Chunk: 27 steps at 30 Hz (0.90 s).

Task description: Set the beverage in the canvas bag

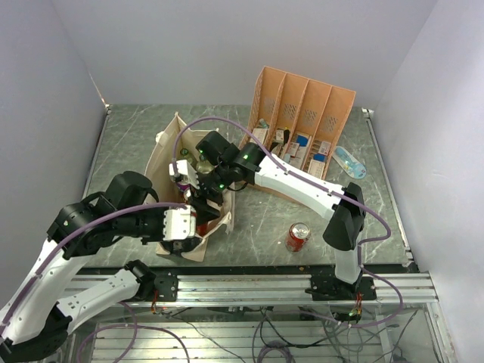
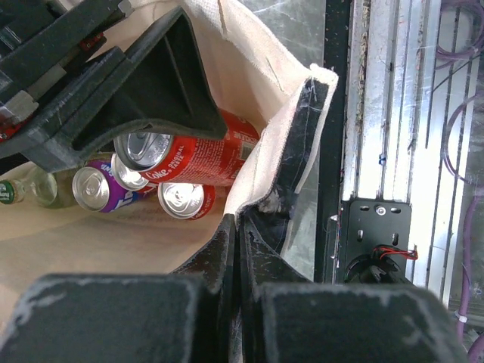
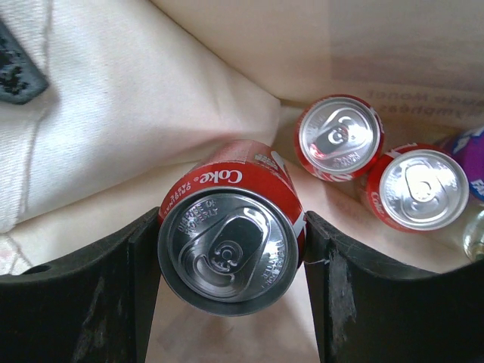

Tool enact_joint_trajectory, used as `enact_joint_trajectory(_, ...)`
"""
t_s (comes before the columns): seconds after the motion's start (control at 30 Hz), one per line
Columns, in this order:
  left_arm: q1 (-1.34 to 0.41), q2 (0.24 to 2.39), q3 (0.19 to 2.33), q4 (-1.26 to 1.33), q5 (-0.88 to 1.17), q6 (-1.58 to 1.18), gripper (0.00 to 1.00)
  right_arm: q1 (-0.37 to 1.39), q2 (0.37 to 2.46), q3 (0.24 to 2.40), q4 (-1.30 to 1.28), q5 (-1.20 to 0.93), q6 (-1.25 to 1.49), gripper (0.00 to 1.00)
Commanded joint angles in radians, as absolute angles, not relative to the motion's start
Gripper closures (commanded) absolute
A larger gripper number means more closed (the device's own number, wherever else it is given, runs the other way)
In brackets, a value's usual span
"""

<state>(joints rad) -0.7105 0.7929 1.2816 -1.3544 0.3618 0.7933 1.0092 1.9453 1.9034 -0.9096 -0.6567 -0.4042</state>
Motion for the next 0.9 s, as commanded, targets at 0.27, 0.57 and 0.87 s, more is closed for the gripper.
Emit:
enact_joint_trajectory(0.27, -0.662, 0.744, 1.232, -1.261, 0.405, 0.752, 0.93, 1.022, 1.941, 1.880, -0.840, -0.804, -0.382, 1.00)
enact_joint_trajectory(0.57, -0.624, 0.723, 1.205, -1.240, 0.431, 0.751, 0.93, 1.056, 1.941, 1.797, -0.709, -0.710, -0.319, 1.00)
enact_joint_trajectory(0.87, -0.611, 0.715, 1.214, -1.252, 0.458, 0.751, 0.93, 1.074, 1.967, 1.750, -0.651, -0.647, -0.256, 1.00)
